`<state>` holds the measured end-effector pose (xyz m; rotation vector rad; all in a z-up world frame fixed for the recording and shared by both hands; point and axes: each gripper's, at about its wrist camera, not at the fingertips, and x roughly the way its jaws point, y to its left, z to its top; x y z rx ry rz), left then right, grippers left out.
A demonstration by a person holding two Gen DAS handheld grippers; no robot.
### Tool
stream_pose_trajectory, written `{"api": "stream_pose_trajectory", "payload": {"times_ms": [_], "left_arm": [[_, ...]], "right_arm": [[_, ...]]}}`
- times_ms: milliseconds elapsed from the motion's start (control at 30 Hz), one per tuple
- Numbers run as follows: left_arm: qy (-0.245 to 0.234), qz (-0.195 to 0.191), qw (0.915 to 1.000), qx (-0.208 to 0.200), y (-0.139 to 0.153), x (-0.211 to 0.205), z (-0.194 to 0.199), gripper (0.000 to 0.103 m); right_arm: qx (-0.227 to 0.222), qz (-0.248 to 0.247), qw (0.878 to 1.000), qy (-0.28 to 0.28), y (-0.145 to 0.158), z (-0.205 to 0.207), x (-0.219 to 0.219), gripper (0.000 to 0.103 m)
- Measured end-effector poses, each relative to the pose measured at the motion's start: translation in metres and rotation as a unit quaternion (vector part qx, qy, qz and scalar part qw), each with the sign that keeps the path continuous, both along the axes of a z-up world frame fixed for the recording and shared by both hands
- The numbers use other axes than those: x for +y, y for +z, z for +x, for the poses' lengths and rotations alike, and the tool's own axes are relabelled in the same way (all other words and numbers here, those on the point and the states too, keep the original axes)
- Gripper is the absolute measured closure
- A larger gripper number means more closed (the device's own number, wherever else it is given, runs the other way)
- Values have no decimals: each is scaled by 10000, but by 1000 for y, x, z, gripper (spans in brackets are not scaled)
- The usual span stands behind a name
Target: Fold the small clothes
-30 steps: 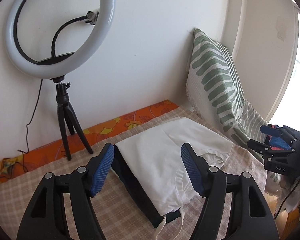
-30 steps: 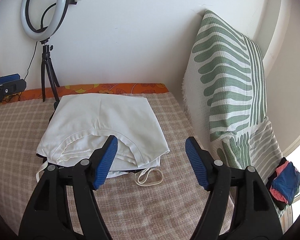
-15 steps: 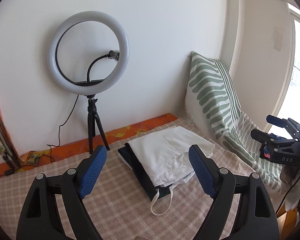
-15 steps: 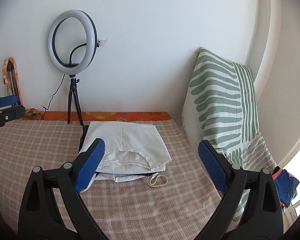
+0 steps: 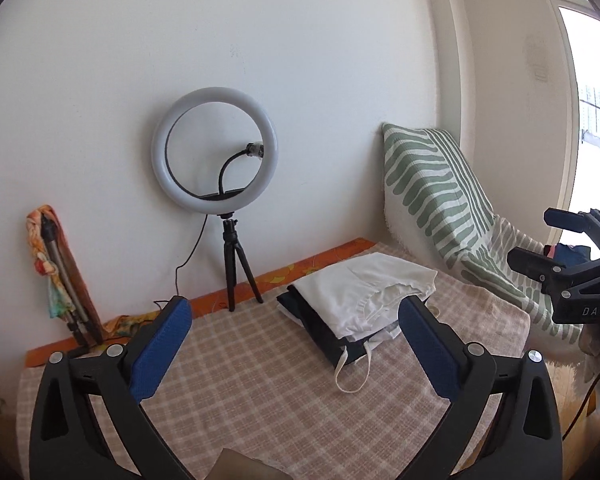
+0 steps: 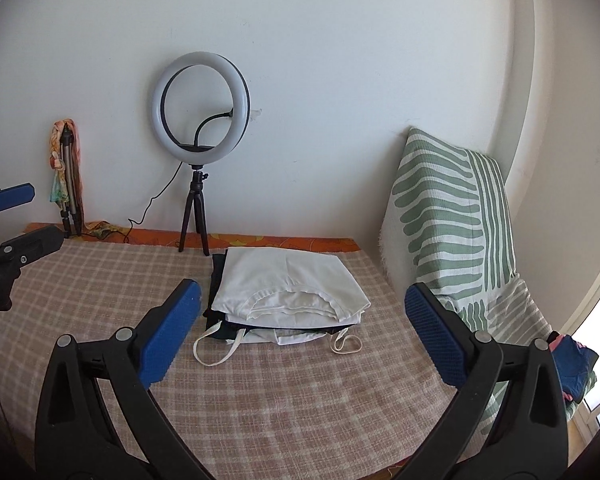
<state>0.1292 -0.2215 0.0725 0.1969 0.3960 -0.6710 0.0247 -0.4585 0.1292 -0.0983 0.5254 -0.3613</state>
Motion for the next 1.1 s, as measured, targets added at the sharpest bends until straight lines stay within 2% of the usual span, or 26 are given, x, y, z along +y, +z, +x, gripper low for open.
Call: {"api": "stream_pose_trajectory", "payload": {"times_ms": [100,300,567,800,1000,1100], "left_arm": [[12,299,9995,-68,-7,9,-13,0],[28,308,9995,13,-19,32,-46,0],[314,-25,9991,281,-41,62,-79,0],[600,143,9980,133,-58,65,-108,0],[870,-227,9952,388,-66,78,-111,0],[899,-236,9948,421,-68,81,-111,0]], "right_arm": [[-35,19,10000,61,-5,-10,17,0],[-100,-33,9998,144,-17,-30,49,0],[-232,511,9984,76,-37,-68,65,0],[-306,546,9980,-87,-49,-88,77,0],[-358,887,9950,-303,-61,-101,71,0],[-329,812,9954,-392,-64,-103,70,0]]}}
